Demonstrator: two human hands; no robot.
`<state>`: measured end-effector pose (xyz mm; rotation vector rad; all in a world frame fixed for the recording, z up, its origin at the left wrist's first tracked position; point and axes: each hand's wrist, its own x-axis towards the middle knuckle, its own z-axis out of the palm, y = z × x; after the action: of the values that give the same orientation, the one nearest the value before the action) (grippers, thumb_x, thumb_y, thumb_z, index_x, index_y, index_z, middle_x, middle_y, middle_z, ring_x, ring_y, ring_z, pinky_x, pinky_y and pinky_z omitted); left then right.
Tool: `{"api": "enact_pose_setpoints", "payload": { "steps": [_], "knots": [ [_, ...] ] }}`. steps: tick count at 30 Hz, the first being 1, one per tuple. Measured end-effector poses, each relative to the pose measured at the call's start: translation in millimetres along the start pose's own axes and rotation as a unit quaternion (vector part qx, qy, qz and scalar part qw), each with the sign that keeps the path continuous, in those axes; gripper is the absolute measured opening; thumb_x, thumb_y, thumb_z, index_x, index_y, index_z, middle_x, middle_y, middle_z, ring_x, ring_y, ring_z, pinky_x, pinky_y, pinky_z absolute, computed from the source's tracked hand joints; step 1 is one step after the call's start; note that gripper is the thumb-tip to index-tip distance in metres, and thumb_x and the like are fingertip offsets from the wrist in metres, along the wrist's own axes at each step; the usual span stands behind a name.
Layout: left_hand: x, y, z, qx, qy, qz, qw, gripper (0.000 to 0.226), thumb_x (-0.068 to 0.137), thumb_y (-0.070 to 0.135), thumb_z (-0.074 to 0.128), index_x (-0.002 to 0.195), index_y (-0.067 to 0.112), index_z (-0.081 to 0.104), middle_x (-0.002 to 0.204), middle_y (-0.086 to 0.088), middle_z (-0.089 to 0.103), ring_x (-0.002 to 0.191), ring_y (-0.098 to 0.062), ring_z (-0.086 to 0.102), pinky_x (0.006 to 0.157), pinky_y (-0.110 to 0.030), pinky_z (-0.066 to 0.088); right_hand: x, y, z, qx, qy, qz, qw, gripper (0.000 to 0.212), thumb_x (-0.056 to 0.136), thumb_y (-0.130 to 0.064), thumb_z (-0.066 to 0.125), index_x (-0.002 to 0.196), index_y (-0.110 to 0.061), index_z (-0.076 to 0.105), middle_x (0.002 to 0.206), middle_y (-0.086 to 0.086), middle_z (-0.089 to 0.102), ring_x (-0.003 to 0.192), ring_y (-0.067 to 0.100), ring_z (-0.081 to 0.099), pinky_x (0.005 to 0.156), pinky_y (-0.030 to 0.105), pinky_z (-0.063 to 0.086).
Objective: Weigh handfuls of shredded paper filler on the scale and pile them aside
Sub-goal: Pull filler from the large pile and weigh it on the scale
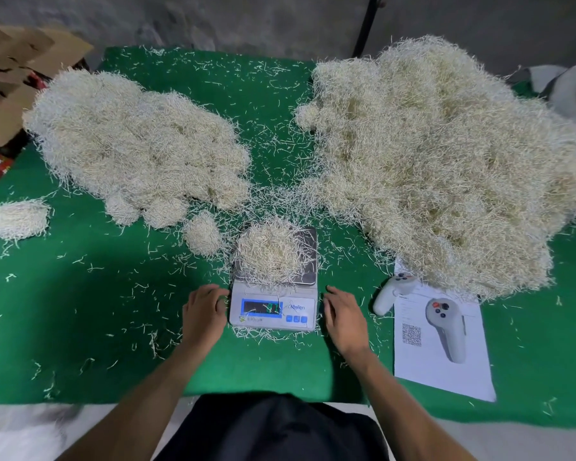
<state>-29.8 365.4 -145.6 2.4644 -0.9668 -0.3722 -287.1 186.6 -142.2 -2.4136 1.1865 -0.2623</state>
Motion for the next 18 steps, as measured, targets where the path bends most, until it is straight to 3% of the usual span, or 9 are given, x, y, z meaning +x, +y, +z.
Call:
{"api": "enact_pose_setpoints", "payload": {
  "steps": [3, 7, 12, 15, 18],
  "knots": [
    [4.5, -1.3, -4.2, -0.032, 0.020, 0.022, 0.999, 0.024, 0.100, 0.011, 0.054, 0.118, 0.015, 0.068, 0.126, -0.002, 0.064, 0.118, -0.022, 0.054, 0.102, -0.047, 0.045, 4.1, 10.6, -11.1, -0.020, 0.001, 0.004, 1.000, 0.040, 0.107, -0.028, 0.051, 0.143, -0.011, 0.058, 0.151, 0.007, 0.053, 0.139, 0.024, 0.049, 0.119, 0.036, 0.036],
    [18.9, 13.2, -8.7, -0.144, 0.035, 0.014, 0.989, 0.025, 0.102, 0.007, 0.051, 0.121, 0.011, 0.066, 0.117, -0.007, 0.068, 0.092, -0.021, 0.065, 0.081, -0.036, 0.054, 14.3, 19.7, -16.8, -0.031, -0.008, 0.052, 0.998, 0.056, 0.107, -0.039, 0.047, 0.154, -0.010, 0.042, 0.162, 0.010, 0.037, 0.150, 0.025, 0.033, 0.126, 0.037, 0.022],
    [63.7, 51.2, -31.8, -0.168, 0.031, 0.023, 0.985, 0.023, 0.106, 0.004, 0.044, 0.110, 0.001, 0.066, 0.101, -0.014, 0.068, 0.078, -0.009, 0.057, 0.076, -0.024, 0.054, 50.4, 12.5, -28.1, -0.010, -0.069, 0.050, 0.996, 0.059, 0.108, -0.036, 0.048, 0.158, -0.009, 0.031, 0.162, 0.011, 0.035, 0.150, 0.027, 0.032, 0.124, 0.039, 0.021],
    [92.4, 74.4, -51.6, -0.285, -0.026, -0.020, 0.958, 0.029, 0.109, 0.014, 0.041, 0.119, -0.004, 0.061, 0.105, -0.018, 0.064, 0.091, -0.022, 0.062, 0.083, -0.042, 0.058, 87.4, 5.1, -38.0, 0.001, -0.083, 0.031, 0.996, 0.052, 0.106, -0.027, 0.052, 0.153, -0.011, 0.037, 0.148, 0.010, 0.051, 0.137, 0.027, 0.050, 0.116, 0.039, 0.038],
    [118.7, 92.9, -66.2, -0.440, -0.109, -0.144, 0.879, 0.069, 0.110, 0.047, 0.014, 0.134, -0.002, 0.056, 0.127, -0.014, 0.061, 0.116, -0.029, 0.056, 0.087, -0.036, 0.047, 124.7, 2.8, -42.9, -0.053, -0.099, -0.012, 0.994, 0.042, 0.104, -0.013, 0.054, 0.145, -0.018, 0.048, 0.133, 0.006, 0.062, 0.115, 0.026, 0.064, 0.092, 0.031, 0.054]
  ]
}}
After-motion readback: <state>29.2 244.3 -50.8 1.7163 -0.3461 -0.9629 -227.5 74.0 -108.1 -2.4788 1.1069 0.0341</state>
